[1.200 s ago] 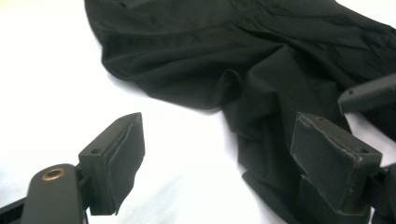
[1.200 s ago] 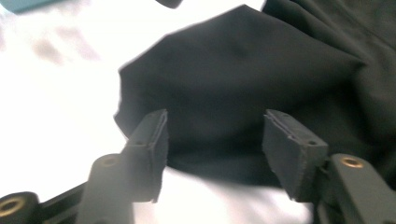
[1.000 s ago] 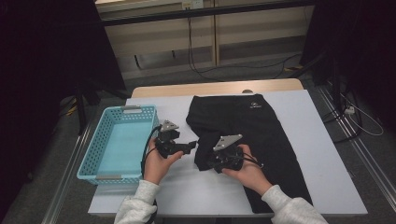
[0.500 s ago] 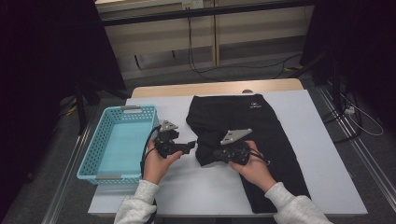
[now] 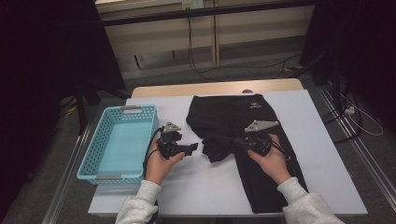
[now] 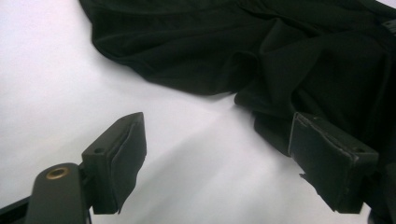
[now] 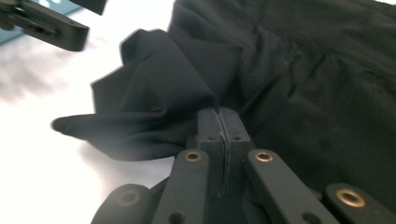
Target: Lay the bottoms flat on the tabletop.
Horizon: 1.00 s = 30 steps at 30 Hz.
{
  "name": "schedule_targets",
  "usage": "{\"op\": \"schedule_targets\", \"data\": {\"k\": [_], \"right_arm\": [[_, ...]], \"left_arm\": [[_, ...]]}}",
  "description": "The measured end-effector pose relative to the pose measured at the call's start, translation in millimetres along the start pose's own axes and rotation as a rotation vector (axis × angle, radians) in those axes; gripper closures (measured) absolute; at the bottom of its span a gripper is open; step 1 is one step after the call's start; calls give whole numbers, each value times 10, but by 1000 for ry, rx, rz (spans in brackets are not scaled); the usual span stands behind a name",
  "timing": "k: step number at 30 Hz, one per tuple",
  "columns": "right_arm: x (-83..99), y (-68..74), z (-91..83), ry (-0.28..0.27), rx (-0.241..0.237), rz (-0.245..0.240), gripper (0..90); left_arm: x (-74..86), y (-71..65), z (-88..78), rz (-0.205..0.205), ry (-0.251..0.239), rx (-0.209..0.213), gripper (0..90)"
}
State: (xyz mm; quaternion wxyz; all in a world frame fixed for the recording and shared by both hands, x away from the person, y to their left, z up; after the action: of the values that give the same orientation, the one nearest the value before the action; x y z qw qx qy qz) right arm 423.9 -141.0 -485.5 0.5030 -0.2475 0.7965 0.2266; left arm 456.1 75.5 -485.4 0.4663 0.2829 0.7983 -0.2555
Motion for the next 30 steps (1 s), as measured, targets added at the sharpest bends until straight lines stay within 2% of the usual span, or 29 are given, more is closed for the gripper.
{"op": "schedule_targets", "data": {"k": [2, 5, 8, 13, 15, 21, 22, 24, 25, 26, 30], "right_arm": [[10, -24, -2, 4, 14, -5, 895], [36, -49, 5, 16, 30, -2, 894], [105, -43, 31, 39, 17, -5, 890], [129, -22, 49, 48, 10, -1, 886], [137, -8, 57, 54, 7, -5, 885], [132, -18, 41, 51, 13, -7, 884], [131, -21, 36, 50, 14, -10, 881], [128, -22, 24, 45, 17, -20, 879], [128, -19, 16, 45, 16, -21, 877], [129, -21, 9, 42, 18, -22, 876], [148, -28, -20, 35, 21, -14, 875]], "left_arm": [[9, -22, 23, 7, 5, 8, 202], [22, -69, 60, -22, 2, 25, 205], [37, -104, 79, -5, 11, 38, 216], [33, -163, 85, -16, 5, 73, 239], [37, -171, 87, 29, 11, 77, 249], [89, -294, 168, 81, 32, 122, 273], [103, -308, 185, 99, 41, 126, 288], [143, -347, 210, 83, 70, 129, 354], [165, -359, 220, 68, 87, 126, 437], [178, -367, 233, 68, 95, 131, 474], [195, -413, 270, 51, 111, 152, 587]]}}
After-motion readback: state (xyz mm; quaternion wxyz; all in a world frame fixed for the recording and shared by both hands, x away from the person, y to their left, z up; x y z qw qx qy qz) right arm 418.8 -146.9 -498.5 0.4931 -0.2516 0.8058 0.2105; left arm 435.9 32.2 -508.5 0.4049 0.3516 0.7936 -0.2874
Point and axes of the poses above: each handheld gripper's, and its own axes: z roughly forward along the jaws, x roughly out of its underside, y roughly to its left, the point moved 8 cm from there along z, roughly forward along the jaws, and after that the axes turned 14 degrees about -y, right-handed, at the moved point
